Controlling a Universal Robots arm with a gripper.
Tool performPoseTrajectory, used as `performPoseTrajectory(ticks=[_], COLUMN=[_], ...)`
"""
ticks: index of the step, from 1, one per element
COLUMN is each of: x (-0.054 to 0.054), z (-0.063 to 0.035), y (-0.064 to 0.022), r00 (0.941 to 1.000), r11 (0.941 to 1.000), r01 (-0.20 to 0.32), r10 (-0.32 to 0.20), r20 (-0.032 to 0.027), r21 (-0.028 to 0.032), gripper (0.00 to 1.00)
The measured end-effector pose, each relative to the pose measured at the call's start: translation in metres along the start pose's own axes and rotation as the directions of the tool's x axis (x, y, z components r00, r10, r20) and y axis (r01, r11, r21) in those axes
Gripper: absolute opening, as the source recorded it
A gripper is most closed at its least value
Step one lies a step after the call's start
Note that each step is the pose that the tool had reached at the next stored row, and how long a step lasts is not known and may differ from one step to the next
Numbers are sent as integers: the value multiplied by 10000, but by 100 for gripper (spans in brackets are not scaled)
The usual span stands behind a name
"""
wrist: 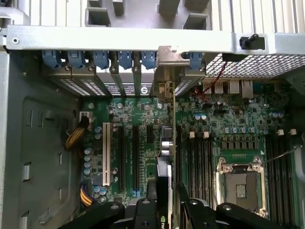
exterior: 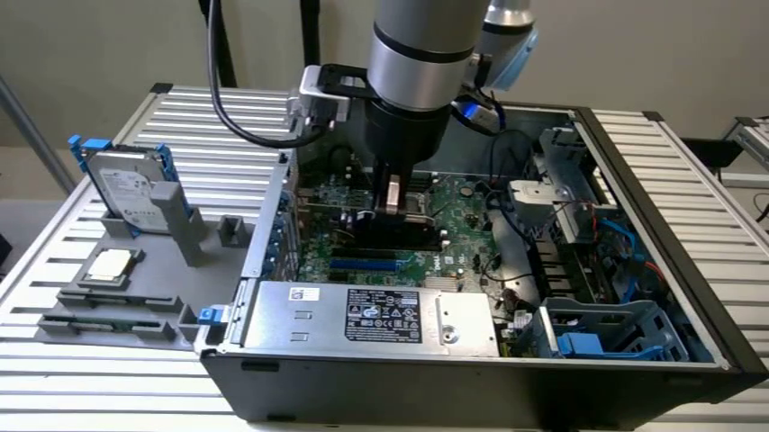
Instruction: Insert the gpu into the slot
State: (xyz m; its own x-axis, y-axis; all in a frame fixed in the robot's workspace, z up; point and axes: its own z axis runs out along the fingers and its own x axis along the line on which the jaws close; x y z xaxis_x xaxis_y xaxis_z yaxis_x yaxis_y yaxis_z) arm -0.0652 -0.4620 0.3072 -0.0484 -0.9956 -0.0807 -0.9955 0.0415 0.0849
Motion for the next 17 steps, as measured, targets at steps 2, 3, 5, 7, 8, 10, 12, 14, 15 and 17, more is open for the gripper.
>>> performPoseTrajectory(ticks=[2,3,5,7,8,10,12,14,15,17], x=[-11,-11,-8,-9,-9,-6,-4,-1,0,1], z=[40,57,92,129,147,184,220,254,265,270], y=[-3,-5,-7,-9,-9,-9,-10,-7,-6,-7], r00=[10000,10000,10000,10000,10000,10000,10000,10000,10000,10000], r11=[10000,10000,10000,10000,10000,10000,10000,10000,10000,10000], r01=[0,1,0,-1,-5,-13,-21,-28,-28,-27], r10=[0,-1,0,1,5,13,21,28,28,27], r20=[8,6,6,8,7,6,8,9,8,6], r21=[0,-1,-1,0,0,0,1,2,1,1], gripper=[26,26,26,26,26,26,26,26,26,26])
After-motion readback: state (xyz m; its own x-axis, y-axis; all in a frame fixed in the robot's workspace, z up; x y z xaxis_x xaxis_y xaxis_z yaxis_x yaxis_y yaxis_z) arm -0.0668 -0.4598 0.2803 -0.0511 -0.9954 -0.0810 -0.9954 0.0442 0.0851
